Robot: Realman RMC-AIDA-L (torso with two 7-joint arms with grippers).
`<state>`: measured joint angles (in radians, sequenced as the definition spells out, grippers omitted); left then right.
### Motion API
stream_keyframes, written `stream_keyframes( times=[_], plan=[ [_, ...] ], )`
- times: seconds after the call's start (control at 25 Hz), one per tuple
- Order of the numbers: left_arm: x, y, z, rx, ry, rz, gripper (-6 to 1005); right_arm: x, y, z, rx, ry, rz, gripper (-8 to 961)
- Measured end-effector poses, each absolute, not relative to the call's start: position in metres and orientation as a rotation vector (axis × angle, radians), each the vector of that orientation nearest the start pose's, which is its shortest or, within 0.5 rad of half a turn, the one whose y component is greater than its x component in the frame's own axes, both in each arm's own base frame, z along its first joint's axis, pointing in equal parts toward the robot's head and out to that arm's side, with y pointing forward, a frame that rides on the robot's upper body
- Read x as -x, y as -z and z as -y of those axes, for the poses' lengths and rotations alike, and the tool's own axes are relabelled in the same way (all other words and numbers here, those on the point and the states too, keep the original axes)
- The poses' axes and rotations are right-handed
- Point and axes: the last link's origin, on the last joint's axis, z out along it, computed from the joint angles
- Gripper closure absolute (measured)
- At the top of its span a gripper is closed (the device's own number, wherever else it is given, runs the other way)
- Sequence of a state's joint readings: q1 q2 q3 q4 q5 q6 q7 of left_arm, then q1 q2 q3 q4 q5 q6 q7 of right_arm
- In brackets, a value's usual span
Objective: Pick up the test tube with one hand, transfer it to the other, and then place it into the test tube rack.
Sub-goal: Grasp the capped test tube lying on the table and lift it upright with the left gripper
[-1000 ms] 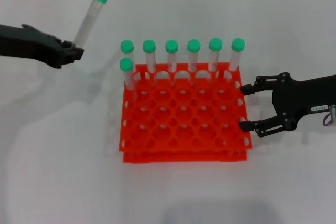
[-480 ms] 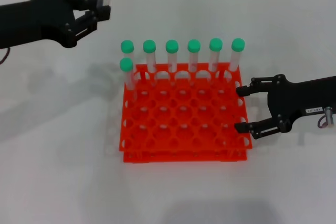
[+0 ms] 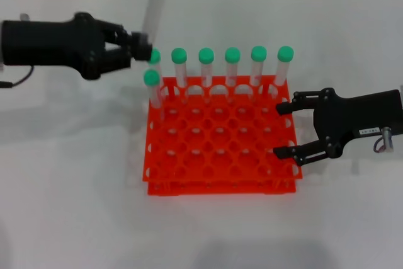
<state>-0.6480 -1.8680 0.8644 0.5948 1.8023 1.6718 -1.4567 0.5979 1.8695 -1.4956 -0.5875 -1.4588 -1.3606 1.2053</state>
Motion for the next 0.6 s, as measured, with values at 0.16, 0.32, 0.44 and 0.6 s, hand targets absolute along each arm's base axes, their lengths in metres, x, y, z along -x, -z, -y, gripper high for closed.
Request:
stream_keyframes(
  times=[0.16,0.32,0.44,0.6],
  plan=[
    [0.226,-0.052,-0.366,2.915,0.638,0.394,812,-0.231,0.015,-0.348,2.979,-0.478,-0.104,99],
    [0.225,-0.042,-0.369,2.939,0.587,0.366,811,-0.230,0.017,-0.347,2.979,-0.482,-0.101,99],
    [0.225,-0.033,-0.372,2.940,0.542,0.370,812,-0.230,0.017,-0.348,2.978,-0.482,-0.102,99],
    [0.221,-0.019,-0.375,2.966,0.493,0.362,812,-0.230,0.017,-0.348,2.975,-0.479,-0.102,99]
  ],
)
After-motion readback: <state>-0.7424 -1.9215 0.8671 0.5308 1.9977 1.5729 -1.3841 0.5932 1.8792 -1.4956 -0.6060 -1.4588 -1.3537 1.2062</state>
